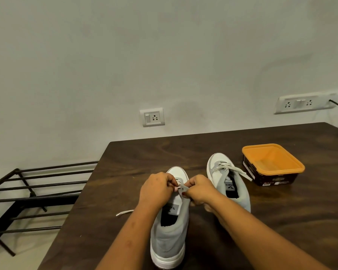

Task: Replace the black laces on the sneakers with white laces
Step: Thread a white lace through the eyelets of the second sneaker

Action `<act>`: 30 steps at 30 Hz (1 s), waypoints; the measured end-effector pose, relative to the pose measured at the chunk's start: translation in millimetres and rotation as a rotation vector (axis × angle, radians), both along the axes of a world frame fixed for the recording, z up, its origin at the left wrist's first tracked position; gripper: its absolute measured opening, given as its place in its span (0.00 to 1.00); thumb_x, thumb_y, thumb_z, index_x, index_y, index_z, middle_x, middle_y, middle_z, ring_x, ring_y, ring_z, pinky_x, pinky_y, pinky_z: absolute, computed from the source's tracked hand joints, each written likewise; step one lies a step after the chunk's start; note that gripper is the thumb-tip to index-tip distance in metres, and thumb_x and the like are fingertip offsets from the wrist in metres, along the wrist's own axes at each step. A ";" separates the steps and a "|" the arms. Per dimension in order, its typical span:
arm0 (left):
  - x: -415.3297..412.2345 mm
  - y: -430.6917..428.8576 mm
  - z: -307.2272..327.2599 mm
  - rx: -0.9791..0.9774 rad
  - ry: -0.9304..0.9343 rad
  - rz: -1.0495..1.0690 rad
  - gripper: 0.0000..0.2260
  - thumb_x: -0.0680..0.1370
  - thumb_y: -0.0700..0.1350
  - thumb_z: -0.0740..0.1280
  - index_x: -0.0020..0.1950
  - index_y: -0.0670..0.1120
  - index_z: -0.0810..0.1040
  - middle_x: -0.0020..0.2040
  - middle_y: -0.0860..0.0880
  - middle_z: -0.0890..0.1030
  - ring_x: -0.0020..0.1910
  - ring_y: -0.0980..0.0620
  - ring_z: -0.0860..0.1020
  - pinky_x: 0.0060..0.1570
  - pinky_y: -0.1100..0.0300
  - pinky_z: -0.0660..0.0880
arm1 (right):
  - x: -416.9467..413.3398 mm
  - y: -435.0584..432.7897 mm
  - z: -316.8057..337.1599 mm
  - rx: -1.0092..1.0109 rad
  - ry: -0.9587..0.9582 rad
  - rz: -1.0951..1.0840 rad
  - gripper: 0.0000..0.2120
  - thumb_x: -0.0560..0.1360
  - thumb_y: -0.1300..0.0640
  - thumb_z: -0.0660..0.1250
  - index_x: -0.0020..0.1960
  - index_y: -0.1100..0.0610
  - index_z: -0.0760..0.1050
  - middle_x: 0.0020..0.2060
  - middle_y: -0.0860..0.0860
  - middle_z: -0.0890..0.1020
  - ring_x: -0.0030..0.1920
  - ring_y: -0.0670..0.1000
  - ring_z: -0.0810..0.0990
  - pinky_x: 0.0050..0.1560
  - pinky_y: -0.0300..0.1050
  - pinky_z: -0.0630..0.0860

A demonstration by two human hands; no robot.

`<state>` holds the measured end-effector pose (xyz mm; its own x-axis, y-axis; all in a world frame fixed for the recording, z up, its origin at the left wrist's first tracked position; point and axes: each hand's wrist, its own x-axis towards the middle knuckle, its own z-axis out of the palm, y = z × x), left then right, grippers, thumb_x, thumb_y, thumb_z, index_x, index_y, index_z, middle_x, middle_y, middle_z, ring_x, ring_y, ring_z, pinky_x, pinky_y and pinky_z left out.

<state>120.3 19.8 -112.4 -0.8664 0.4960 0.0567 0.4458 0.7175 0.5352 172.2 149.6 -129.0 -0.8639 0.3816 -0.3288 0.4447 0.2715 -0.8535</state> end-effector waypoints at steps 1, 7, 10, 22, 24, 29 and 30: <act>0.5 1.7 -0.1 -0.008 0.008 0.000 0.06 0.73 0.44 0.69 0.42 0.55 0.83 0.41 0.55 0.83 0.42 0.56 0.79 0.46 0.59 0.78 | -0.3 0.7 -0.4 -0.025 -0.003 -0.008 0.08 0.70 0.69 0.70 0.38 0.58 0.81 0.43 0.59 0.82 0.44 0.58 0.83 0.40 0.49 0.82; -1.4 4.0 -3.7 -0.018 0.014 0.017 0.07 0.74 0.44 0.67 0.40 0.56 0.80 0.40 0.56 0.81 0.42 0.56 0.78 0.38 0.63 0.74 | -3.3 3.1 -3.2 -0.100 -0.019 -0.018 0.06 0.70 0.69 0.71 0.40 0.59 0.81 0.48 0.61 0.83 0.50 0.59 0.83 0.47 0.57 0.82; -2.8 4.8 -4.7 -0.053 0.014 -0.001 0.07 0.73 0.44 0.67 0.41 0.56 0.80 0.42 0.55 0.81 0.43 0.55 0.78 0.42 0.59 0.76 | -5.1 4.7 -3.3 -0.108 -0.031 -0.015 0.05 0.69 0.68 0.72 0.39 0.60 0.81 0.48 0.61 0.83 0.49 0.59 0.83 0.47 0.58 0.82; 3.2 10.5 -8.6 -0.029 0.055 0.035 0.05 0.74 0.46 0.66 0.43 0.55 0.80 0.43 0.55 0.81 0.42 0.55 0.78 0.41 0.61 0.75 | -2.8 7.3 -4.8 -0.157 0.005 -0.002 0.07 0.69 0.69 0.73 0.35 0.60 0.80 0.47 0.63 0.83 0.50 0.60 0.83 0.49 0.58 0.82; 3.2 10.4 -8.5 -0.023 0.047 0.039 0.05 0.73 0.45 0.66 0.42 0.55 0.80 0.43 0.55 0.81 0.42 0.55 0.78 0.40 0.61 0.75 | -0.8 9.3 -2.2 -0.200 0.010 0.033 0.06 0.69 0.69 0.73 0.37 0.61 0.80 0.47 0.61 0.83 0.51 0.58 0.83 0.49 0.55 0.82; 0.4 6.0 -11.5 0.090 0.010 0.024 0.07 0.71 0.42 0.70 0.39 0.54 0.78 0.35 0.56 0.82 0.40 0.57 0.79 0.46 0.56 0.77 | 4.5 14.7 9.0 -0.391 0.007 0.089 0.07 0.78 0.64 0.64 0.51 0.65 0.79 0.46 0.57 0.83 0.44 0.51 0.82 0.48 0.47 0.82; 0.1 5.4 -12.5 0.121 0.018 0.017 0.08 0.71 0.41 0.70 0.41 0.55 0.75 0.34 0.57 0.82 0.40 0.59 0.79 0.47 0.55 0.76 | 4.6 15.0 8.7 -0.389 0.007 0.099 0.08 0.79 0.64 0.62 0.52 0.65 0.79 0.45 0.56 0.83 0.43 0.51 0.82 0.47 0.47 0.82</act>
<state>120.3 25.3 -124.9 -0.8729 0.4701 0.1309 0.4447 0.6558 0.6101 176.7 164.6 -120.3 -0.8928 0.1446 -0.4266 0.4268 -0.0313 -0.9038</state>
